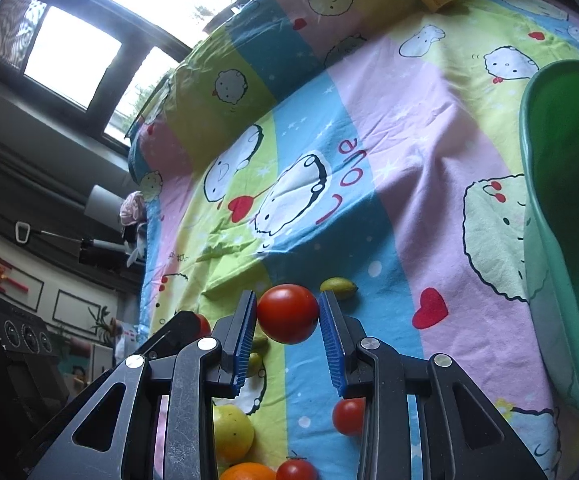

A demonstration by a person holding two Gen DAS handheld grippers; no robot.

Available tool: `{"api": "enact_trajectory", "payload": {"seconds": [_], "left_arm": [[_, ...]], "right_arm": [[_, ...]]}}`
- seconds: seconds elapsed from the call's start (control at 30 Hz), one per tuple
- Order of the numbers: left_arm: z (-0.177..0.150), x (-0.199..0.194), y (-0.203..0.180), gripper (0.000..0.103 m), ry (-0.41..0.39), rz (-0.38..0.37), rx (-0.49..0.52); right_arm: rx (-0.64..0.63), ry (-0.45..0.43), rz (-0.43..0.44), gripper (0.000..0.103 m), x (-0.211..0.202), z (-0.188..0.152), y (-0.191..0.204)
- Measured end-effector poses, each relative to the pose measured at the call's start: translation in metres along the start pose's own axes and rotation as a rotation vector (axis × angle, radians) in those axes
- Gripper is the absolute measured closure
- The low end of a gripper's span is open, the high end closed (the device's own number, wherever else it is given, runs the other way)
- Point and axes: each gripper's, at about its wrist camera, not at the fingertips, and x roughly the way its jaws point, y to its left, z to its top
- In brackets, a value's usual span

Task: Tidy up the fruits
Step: 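Carry the left tool's tomato toward the green bowl while the right tool carries its tomato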

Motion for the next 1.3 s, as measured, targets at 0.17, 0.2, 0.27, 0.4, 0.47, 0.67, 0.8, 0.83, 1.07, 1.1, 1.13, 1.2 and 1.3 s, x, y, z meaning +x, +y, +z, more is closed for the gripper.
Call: {"api": "enact_trajectory", "payload": {"seconds": [0.17,0.2,0.27,0.4,0.47,0.67,0.8,0.83,1.07,1.1,1.13,1.2,1.3], "left_arm": [[0.0,-0.007,-0.007,0.076,-0.02,-0.012,0.015],[0.0,-0.008,-0.008,0.076,-0.023,-0.014,0.017],[0.0,-0.011,-0.013,0.076,-0.034,-0.013,0.029],[-0.001,-0.016,-0.02,0.076,-0.051,-0.018,0.046],[-0.001,-0.018,-0.025,0.076,-0.056,-0.025,0.054],[-0.002,-0.024,-0.039,0.076,-0.085,-0.04,0.086],[-0.001,-0.029,-0.05,0.076,-0.101,-0.059,0.103],[-0.001,-0.029,-0.053,0.076,-0.106,-0.061,0.107],[0.001,-0.029,-0.074,0.076,-0.119,-0.079,0.127],[0.002,-0.028,-0.078,0.076,-0.119,-0.076,0.134],[0.002,-0.027,-0.081,0.076,-0.119,-0.075,0.139],[0.002,-0.023,-0.088,0.076,-0.114,-0.083,0.144],[0.001,-0.018,-0.098,0.076,-0.102,-0.102,0.151]], "right_arm": [[-0.001,-0.026,0.017,0.069,-0.009,0.001,0.001],[-0.007,-0.035,0.013,0.069,-0.011,0.001,0.001],[-0.013,-0.051,0.004,0.069,-0.016,0.001,0.002],[-0.017,-0.072,0.011,0.069,-0.024,0.001,0.002],[-0.02,-0.088,0.008,0.069,-0.029,0.001,0.002],[-0.031,-0.149,-0.01,0.069,-0.047,0.004,0.0],[-0.027,-0.193,-0.012,0.069,-0.062,0.007,-0.004],[-0.025,-0.205,-0.017,0.069,-0.066,0.007,-0.005],[-0.012,-0.292,-0.049,0.069,-0.093,0.011,-0.015],[-0.009,-0.302,-0.052,0.069,-0.096,0.012,-0.017],[-0.006,-0.312,-0.058,0.069,-0.099,0.013,-0.019],[0.0,-0.332,-0.075,0.069,-0.105,0.013,-0.022],[0.01,-0.353,-0.103,0.069,-0.112,0.015,-0.028]]}}
